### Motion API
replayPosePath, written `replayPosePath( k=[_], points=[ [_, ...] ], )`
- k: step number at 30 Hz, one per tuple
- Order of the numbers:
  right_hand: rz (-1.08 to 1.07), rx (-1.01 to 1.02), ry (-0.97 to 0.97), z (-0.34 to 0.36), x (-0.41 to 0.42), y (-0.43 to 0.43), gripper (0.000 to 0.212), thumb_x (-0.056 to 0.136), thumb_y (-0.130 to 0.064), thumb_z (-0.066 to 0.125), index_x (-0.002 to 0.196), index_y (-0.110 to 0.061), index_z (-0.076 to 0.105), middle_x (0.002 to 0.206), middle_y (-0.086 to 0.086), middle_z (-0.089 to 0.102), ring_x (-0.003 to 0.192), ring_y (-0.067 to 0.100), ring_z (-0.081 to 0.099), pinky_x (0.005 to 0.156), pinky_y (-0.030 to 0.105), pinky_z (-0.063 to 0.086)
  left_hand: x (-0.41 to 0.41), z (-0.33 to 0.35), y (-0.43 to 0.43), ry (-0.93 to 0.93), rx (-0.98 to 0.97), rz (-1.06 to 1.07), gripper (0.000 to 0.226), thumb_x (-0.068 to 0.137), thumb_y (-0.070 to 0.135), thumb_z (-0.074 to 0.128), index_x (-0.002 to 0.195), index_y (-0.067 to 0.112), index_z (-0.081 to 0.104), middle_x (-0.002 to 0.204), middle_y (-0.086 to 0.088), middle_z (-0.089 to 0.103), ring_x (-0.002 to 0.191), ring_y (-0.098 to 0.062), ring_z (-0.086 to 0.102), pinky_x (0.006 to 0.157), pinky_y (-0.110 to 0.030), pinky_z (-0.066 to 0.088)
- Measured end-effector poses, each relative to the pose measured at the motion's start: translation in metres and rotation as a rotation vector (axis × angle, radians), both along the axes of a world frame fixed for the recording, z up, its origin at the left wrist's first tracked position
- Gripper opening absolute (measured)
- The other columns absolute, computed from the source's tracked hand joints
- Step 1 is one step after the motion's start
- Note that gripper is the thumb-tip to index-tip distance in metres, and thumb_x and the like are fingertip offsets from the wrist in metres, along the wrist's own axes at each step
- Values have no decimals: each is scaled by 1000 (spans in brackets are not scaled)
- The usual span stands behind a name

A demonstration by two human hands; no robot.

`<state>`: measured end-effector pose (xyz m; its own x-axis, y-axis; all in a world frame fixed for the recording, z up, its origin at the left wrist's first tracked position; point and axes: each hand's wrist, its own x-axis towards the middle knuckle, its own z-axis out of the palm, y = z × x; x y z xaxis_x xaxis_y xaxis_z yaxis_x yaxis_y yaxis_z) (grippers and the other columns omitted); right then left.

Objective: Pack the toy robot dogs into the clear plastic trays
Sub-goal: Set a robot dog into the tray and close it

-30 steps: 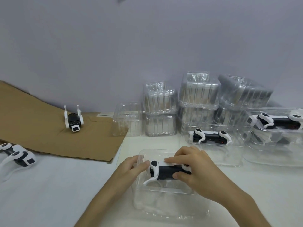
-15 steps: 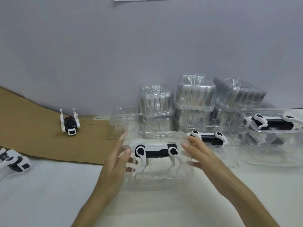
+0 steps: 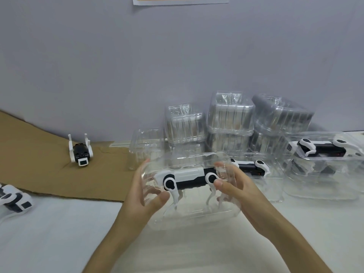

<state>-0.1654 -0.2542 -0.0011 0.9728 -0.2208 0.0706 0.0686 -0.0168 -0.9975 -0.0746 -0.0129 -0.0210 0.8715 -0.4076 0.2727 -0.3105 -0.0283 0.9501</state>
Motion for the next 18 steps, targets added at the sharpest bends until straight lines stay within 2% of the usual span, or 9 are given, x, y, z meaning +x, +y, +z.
replayPosePath(
  k=[3,6,7,9,10,12,14,16,18],
  points=[
    [-22,-67,-80,0,-1,-3,70,63,-44,85,127,-41,57,119,-5,68,108,10,67,84,25,56,1,-1,2,-25,4,0,109,48,73,85,143,58,34,125,20,57,96,-7,63,81,-27,55],
    [-80,-328,-260,5,-5,-10,81,54,-49,89,123,-55,48,123,-22,63,119,-1,58,91,11,46,2,-1,4,-255,8,152,120,49,65,90,149,55,26,119,18,54,103,-9,59,94,-24,48],
    [-113,-442,-337,7,-7,-12,83,55,-50,89,125,-54,45,128,-23,60,124,-2,55,95,13,45,2,0,5,-384,18,216,125,50,62,90,153,50,20,116,16,51,107,-9,56,98,-17,43],
    [-177,-610,-512,7,-7,-16,84,63,-43,92,130,-43,42,135,-17,57,130,6,53,100,26,48,2,1,7,-696,51,341,124,60,53,86,159,37,11,111,12,45,111,-3,50,102,-8,34],
    [-204,-658,-593,6,-6,-18,84,66,-37,94,131,-37,42,138,-14,57,130,11,54,103,33,47,2,1,7,-845,62,390,119,68,53,81,160,31,9,112,10,42,113,1,47,104,-8,31],
    [-252,-717,-692,4,-4,-16,85,66,-30,93,132,-28,40,142,-11,55,131,15,56,106,36,47,1,2,8,-1026,49,441,104,76,53,75,158,25,16,118,2,42,118,2,43,107,-12,29],
    [-275,-725,-723,2,-3,-13,87,67,-30,94,133,-25,38,144,-9,54,132,17,55,107,36,47,-1,4,7,-1067,26,441,89,73,43,78,146,14,34,120,-14,45,125,-3,43,110,-16,32],
    [-262,-691,-705,2,-3,-11,84,67,-32,92,132,-28,39,145,-6,54,134,19,54,107,38,47,0,4,6,-1006,27,395,82,70,40,81,134,9,40,126,-9,49,130,-6,44,110,-21,36],
    [-211,-594,-607,5,-5,-13,81,65,-41,91,130,-34,44,139,-4,57,132,19,55,107,32,46,-3,10,8,-703,27,278,84,64,50,87,134,33,43,130,9,55,129,-7,51,105,-25,41]
  ],
)
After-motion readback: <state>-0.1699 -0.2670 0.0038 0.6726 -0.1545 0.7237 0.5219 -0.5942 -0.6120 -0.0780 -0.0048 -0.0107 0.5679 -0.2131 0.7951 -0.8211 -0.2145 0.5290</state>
